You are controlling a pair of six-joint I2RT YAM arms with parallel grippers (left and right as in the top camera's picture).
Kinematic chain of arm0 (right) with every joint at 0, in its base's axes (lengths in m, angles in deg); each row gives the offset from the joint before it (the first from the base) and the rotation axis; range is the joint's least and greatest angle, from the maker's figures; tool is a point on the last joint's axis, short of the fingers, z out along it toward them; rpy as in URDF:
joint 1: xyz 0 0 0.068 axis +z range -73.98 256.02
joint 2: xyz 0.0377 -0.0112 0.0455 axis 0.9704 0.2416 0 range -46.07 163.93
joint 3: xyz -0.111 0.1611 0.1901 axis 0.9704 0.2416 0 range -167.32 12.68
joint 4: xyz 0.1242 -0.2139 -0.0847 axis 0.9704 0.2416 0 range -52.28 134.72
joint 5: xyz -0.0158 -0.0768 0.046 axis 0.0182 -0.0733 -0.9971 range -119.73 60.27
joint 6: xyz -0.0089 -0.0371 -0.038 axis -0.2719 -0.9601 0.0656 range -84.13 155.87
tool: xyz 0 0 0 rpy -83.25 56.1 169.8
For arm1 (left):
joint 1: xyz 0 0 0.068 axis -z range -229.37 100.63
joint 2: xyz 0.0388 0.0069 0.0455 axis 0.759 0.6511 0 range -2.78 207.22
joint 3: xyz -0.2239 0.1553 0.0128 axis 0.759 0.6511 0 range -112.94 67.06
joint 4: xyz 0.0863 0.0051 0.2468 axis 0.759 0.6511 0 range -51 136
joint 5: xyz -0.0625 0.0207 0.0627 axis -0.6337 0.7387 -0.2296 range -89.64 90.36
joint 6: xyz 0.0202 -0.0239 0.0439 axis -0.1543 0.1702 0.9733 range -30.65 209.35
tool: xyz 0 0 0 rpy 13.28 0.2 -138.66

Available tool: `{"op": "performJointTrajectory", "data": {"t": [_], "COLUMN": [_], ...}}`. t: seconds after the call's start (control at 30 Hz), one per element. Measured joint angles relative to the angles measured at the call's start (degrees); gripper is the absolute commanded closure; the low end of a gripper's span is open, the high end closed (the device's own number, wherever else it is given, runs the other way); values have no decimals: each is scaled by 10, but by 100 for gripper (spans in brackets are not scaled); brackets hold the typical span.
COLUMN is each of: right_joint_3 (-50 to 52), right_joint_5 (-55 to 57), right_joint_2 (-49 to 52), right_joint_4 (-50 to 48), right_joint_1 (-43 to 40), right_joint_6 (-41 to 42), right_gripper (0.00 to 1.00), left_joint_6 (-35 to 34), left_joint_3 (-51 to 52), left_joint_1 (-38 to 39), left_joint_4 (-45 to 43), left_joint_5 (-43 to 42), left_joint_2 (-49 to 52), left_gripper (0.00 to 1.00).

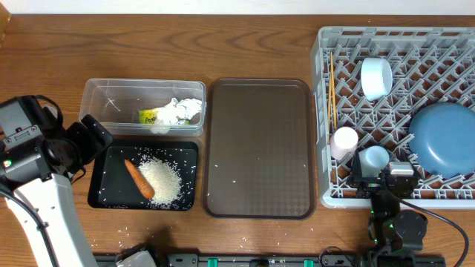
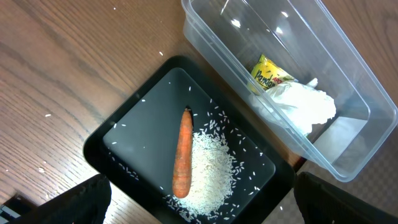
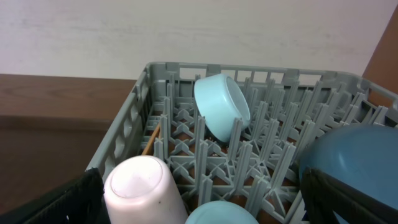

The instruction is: Sort waste into correct bins and load items into the dishwasher rack

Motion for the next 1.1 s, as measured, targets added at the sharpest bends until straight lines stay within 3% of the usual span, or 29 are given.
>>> {"op": "performJointTrajectory", "data": {"t": [0.57, 1.1], "right_joint_3": [0, 0], "right_joint_5": [0, 0], "right_joint_2": [0, 0], "right_joint_4": [0, 0], "right_joint_1": [0, 0], "right_joint_6": [0, 0], "right_gripper": [1, 1], "left_joint_6": [0, 0], "left_joint_3": [0, 0], "left_joint_1": [5, 132], "left_joint_4": [0, 0], "left_joint_5": [1, 2], "left_joint_2": [-16, -368], "left_gripper": [4, 4]}}
